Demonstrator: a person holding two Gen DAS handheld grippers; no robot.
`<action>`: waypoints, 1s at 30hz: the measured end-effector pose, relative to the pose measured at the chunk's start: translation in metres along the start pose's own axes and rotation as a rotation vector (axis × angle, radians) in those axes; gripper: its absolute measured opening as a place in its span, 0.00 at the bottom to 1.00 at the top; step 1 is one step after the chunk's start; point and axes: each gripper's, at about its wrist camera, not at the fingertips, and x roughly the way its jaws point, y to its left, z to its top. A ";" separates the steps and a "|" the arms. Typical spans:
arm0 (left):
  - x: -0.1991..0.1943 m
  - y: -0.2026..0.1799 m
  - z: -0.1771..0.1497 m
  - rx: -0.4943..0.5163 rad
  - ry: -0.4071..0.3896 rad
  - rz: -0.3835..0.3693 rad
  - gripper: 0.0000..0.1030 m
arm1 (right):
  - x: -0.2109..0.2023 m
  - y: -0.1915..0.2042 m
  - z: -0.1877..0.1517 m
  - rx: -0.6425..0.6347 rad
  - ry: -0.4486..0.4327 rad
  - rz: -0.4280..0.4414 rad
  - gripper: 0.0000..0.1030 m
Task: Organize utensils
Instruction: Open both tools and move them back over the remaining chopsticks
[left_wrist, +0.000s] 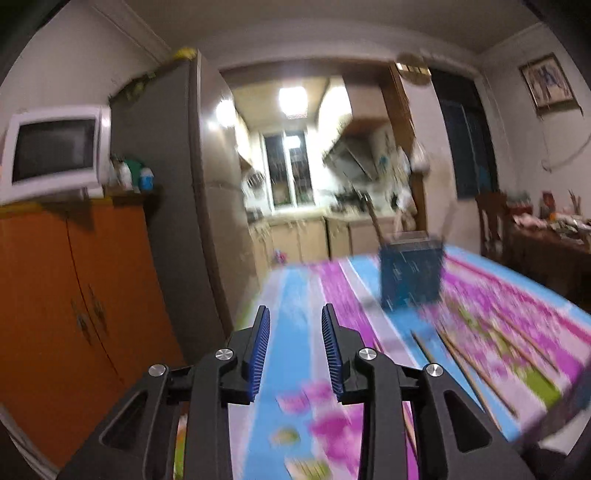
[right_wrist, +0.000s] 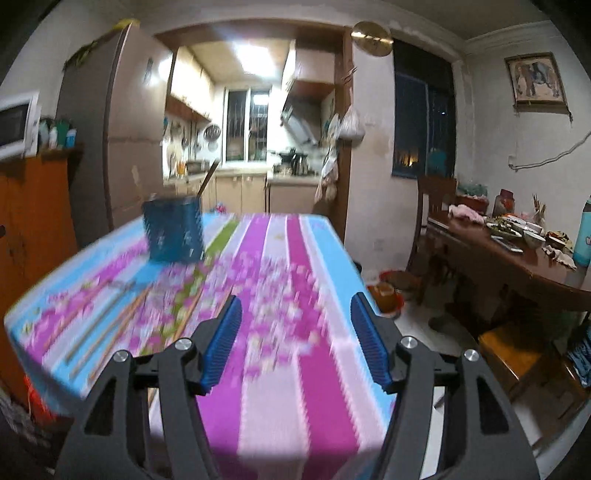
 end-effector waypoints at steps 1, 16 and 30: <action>-0.003 -0.006 -0.012 -0.007 0.033 -0.026 0.30 | -0.002 0.007 -0.008 -0.007 0.016 0.012 0.57; -0.015 -0.080 -0.096 0.110 0.177 -0.195 0.27 | -0.014 0.167 -0.071 -0.245 0.082 0.363 0.21; -0.003 -0.070 -0.111 0.091 0.122 -0.261 0.26 | 0.009 0.233 -0.076 -0.248 0.165 0.393 0.12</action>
